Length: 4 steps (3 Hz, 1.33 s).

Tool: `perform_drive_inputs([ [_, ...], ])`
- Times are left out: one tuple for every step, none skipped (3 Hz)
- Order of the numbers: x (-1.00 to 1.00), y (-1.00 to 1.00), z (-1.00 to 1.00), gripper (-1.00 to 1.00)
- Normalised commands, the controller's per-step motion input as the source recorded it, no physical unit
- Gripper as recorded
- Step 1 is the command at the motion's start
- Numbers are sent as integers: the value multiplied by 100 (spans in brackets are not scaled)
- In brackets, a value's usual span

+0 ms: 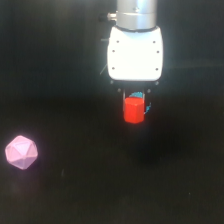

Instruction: Pick up the red object from the table

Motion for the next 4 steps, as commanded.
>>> perform_drive_inputs([
  [8,64,-48,-100],
  [15,43,-14,-100],
  [-22,64,45,-80],
  [-12,57,100,-100],
])
